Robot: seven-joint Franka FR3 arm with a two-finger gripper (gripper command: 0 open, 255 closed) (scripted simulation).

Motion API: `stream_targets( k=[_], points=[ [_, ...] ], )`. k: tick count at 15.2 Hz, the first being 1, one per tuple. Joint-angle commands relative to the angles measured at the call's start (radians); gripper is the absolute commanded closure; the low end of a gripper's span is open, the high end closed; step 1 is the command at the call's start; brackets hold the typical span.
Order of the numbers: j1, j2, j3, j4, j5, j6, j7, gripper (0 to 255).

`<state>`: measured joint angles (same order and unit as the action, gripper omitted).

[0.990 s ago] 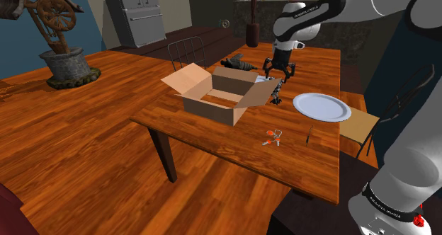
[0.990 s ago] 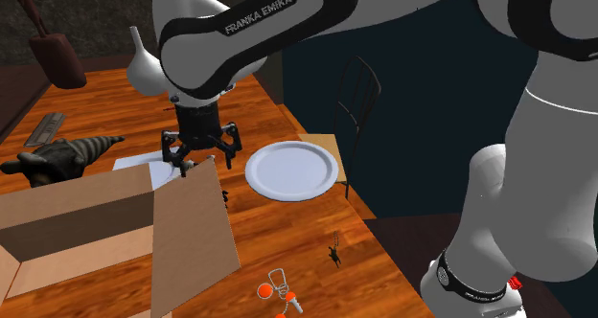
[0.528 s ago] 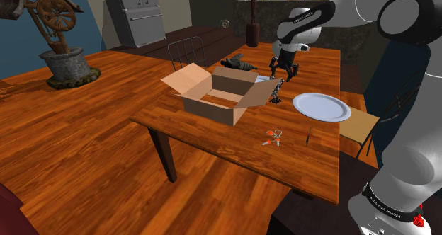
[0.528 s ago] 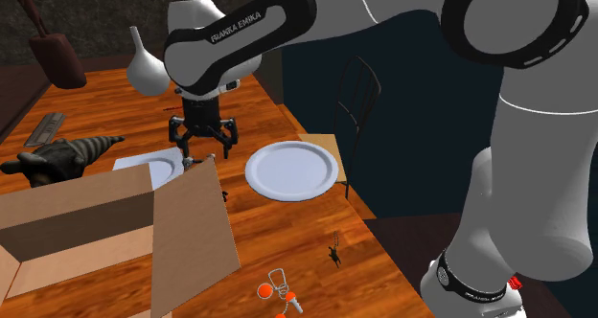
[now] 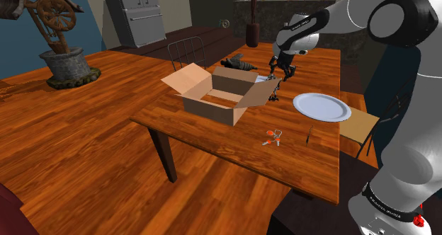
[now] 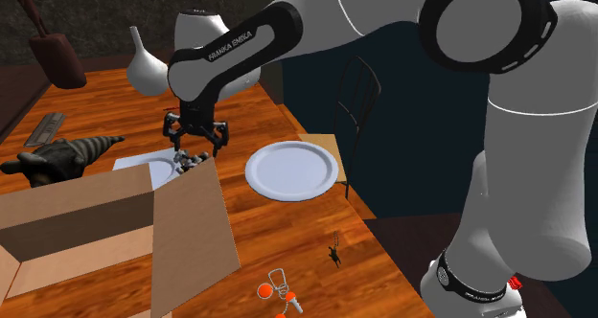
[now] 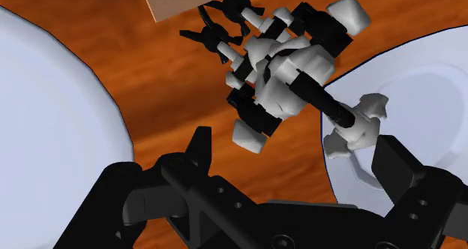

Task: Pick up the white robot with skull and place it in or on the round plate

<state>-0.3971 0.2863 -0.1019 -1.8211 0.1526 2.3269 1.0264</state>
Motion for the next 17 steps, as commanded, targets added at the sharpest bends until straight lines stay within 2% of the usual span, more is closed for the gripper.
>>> stream_targets(
  k=[1, 8, 9, 11, 17],
  points=[
    [0.002, -0.002, 0.003, -0.036, -0.004, -0.126, 0.005, 0],
    [-0.006, -0.002, 0.012, -0.036, -0.007, -0.126, 0.007, 0],
    [-0.007, -0.002, 0.013, -0.046, -0.006, -0.115, 0.004, 255],
    [-0.001, 0.049, 0.017, 0.016, -0.007, -0.124, 0.017, 255],
    [0.002, 0.073, 0.018, 0.062, -0.008, -0.145, 0.026, 255]
  ],
)
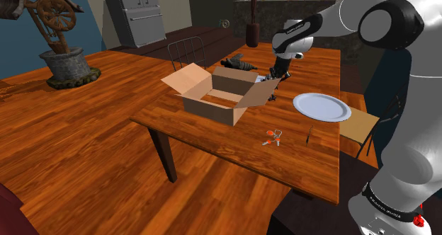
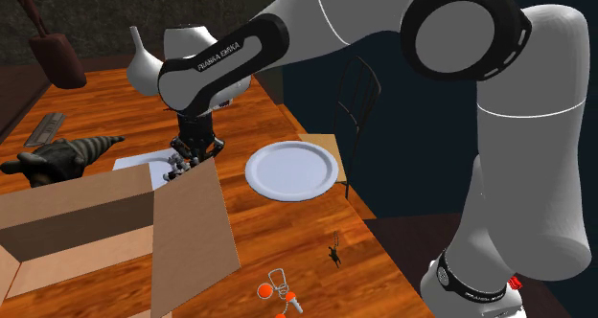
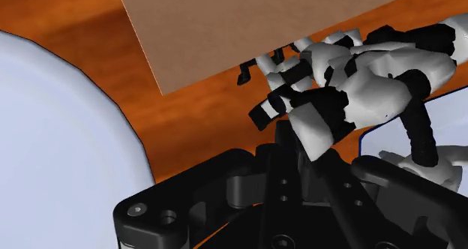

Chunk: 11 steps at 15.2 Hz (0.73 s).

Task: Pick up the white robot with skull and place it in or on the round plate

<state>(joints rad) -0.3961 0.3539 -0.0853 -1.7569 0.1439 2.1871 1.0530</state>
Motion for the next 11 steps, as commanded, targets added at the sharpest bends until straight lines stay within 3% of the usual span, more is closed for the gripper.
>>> stream_targets(
  k=[1, 2, 6, 9, 11],
  points=[
    [0.000, 0.000, 0.000, 0.000, 0.000, 0.000, 0.000, 255],
    [0.000, 0.000, 0.000, 0.000, 0.000, 0.000, 0.000, 0],
    [-0.008, 0.052, -0.009, 0.170, 0.211, -0.208, 0.410, 0],
    [-0.031, 0.098, -0.019, 0.284, 0.377, -0.292, 0.726, 0],
    [-0.032, 0.107, -0.018, 0.289, 0.400, -0.287, 0.769, 0]
  ],
)
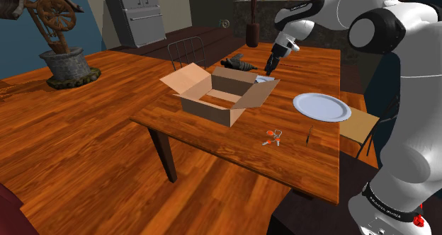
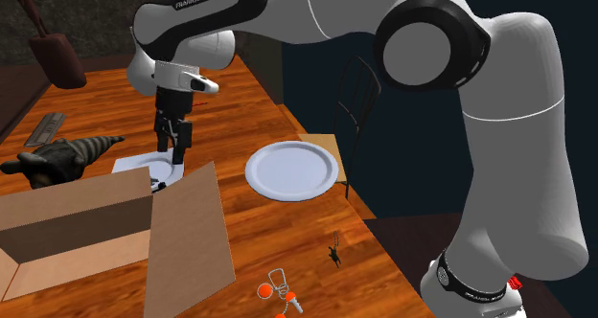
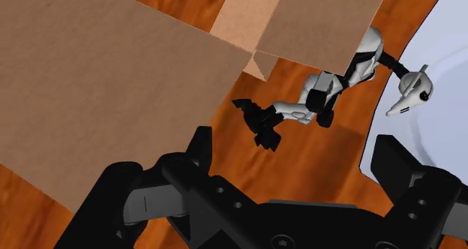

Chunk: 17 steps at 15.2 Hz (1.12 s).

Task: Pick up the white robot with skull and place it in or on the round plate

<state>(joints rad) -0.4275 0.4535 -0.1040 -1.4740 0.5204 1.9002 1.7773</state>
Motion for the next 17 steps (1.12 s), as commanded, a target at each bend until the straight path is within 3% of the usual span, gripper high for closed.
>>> stream_targets(
  k=[1, 6, 14, 15, 17],
  points=[
    [0.002, 0.010, 0.002, -0.001, 0.025, 0.010, 0.043, 0],
    [0.018, 0.031, 0.012, -0.035, 0.036, 0.070, 0.035, 0],
    [0.018, 0.031, 0.012, -0.035, 0.036, 0.070, 0.035, 0],
    [0.018, 0.031, 0.012, -0.035, 0.036, 0.070, 0.035, 255],
    [0.018, 0.031, 0.012, -0.035, 0.036, 0.070, 0.035, 255]
  ],
)
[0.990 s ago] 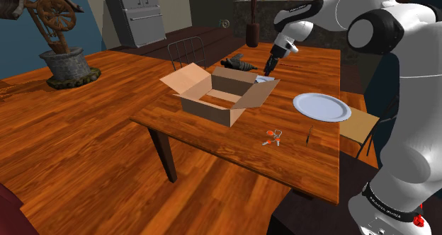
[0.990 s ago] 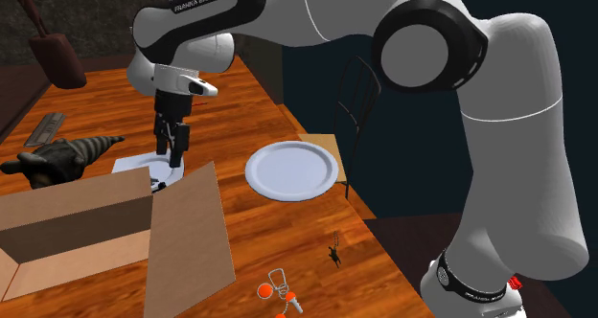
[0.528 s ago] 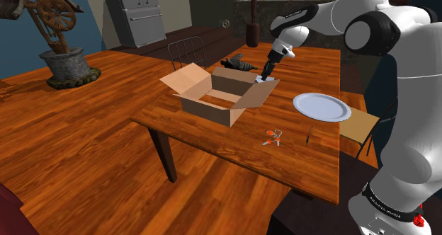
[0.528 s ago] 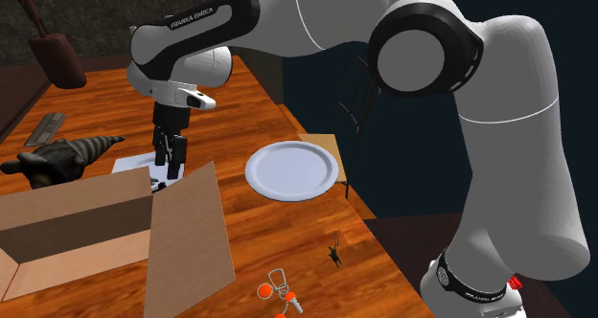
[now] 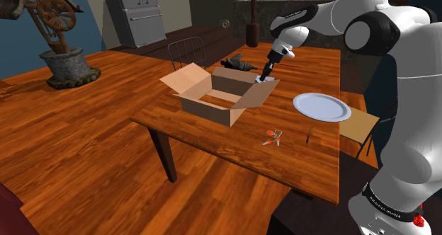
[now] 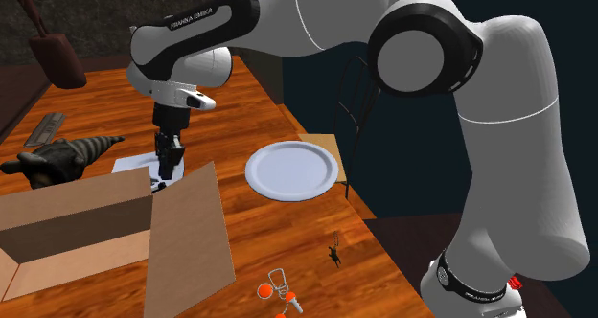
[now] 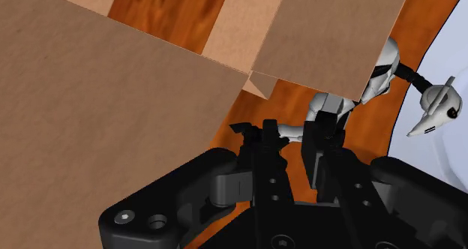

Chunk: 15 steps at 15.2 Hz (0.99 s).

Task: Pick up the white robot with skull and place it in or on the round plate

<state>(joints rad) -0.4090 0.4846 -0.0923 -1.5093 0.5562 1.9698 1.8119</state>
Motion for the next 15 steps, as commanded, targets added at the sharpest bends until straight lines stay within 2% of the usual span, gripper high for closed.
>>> stream_targets(
  k=[1, 7, 8, 9, 10, 11, 12, 15],
  points=[
    [0.000, 0.000, 0.000, 0.000, 0.000, 0.000, 0.000, 255],
    [0.000, 0.000, 0.000, 0.000, 0.000, 0.000, 0.000, 255],
    [0.000, 0.000, 0.000, 0.000, 0.000, 0.000, 0.000, 0],
    [0.095, -0.014, -0.045, -0.031, -0.103, 0.098, 0.217, 0],
    [0.197, 0.004, -0.108, -0.020, -0.218, 0.150, 0.450, 0],
    [0.293, 0.053, -0.178, 0.032, -0.332, 0.149, 0.684, 0],
    [0.373, 0.133, -0.246, 0.128, -0.428, 0.096, 0.904, 0],
    [0.388, 0.158, -0.265, 0.135, -0.424, 0.105, 0.920, 0]
  ],
)
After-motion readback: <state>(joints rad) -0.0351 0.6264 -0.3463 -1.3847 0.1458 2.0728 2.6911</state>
